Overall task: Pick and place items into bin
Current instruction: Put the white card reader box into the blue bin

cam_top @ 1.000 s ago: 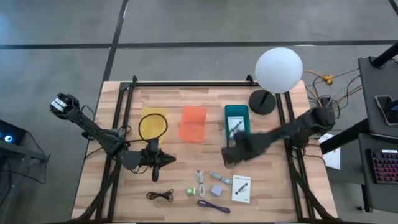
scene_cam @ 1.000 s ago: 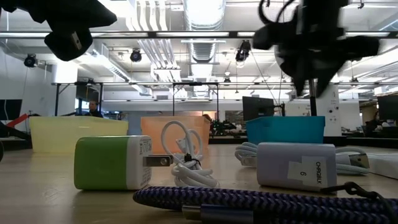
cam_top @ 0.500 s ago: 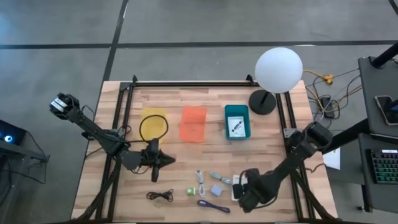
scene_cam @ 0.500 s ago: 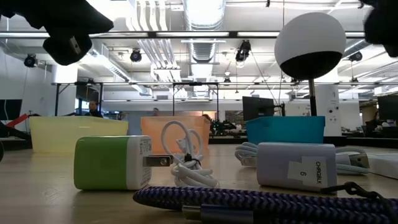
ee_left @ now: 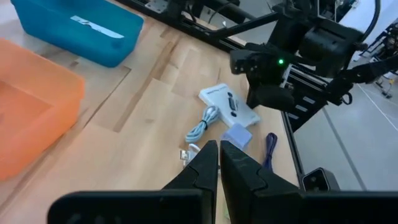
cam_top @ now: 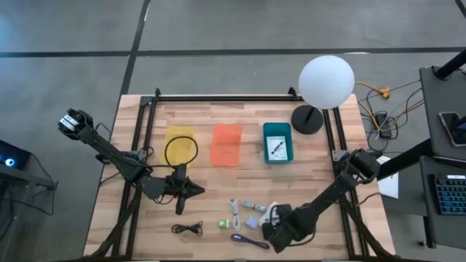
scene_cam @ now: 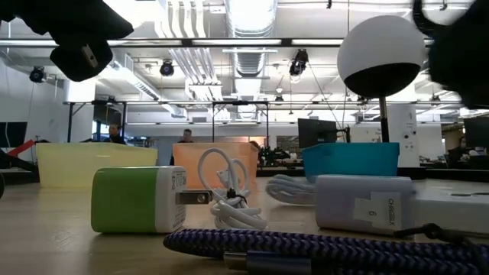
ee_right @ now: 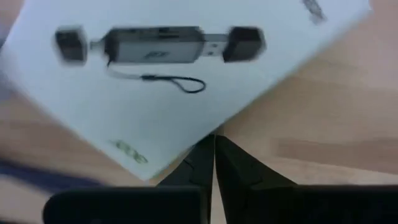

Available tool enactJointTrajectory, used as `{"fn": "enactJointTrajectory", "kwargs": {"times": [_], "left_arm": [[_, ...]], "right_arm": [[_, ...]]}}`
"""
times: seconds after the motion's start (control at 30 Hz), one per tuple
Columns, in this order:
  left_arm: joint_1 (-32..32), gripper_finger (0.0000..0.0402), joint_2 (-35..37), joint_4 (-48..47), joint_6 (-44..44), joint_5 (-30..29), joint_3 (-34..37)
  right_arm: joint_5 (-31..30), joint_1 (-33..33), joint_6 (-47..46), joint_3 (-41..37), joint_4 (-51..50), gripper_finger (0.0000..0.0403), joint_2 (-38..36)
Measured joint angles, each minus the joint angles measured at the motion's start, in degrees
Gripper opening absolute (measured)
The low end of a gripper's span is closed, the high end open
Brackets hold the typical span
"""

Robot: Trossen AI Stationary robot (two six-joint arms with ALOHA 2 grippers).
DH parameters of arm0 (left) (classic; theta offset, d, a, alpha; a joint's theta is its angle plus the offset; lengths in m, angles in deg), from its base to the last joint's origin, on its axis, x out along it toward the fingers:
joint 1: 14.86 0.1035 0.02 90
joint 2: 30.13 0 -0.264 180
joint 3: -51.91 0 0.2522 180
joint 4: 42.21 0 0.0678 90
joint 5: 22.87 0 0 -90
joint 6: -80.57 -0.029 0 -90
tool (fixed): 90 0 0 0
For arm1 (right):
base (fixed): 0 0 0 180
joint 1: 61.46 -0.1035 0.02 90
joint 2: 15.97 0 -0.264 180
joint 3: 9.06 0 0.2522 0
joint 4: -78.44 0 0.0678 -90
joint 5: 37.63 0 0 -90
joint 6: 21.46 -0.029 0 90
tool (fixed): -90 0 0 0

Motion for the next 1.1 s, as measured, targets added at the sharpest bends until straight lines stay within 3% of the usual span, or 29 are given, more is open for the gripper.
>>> {"fn": "enactJointTrajectory", "kwargs": {"times": [0.13, 0.47, 0.63, 1.1], "left_arm": [[0.0, 0.0002, 0.0, -0.1, 0.0, 0.0, 0.6], [-0.1, 0.0002, 0.0, 0.0, 0.1, 0.4, 0.6], [-0.1, 0.0002, 0.0, 0.0, 0.0, 0.4, 0.6], [-0.1, 0.0002, 0.0, 0.0, 0.0, 0.4, 0.6]], "right_arm": [[-3.7, 3.6, 3.6, 1.9, -1.7, 0.0009, 1.3], [-7.0, 10.3, 12.2, 7.5, -27.3, 0.0009, 0.1], [-4.1, 12.9, 19.3, 5.8, -26.5, 0.0009, 0.1], [-3.7, 15.0, 26.1, 3.8, -24.0, 0.0009, 0.1]]}}
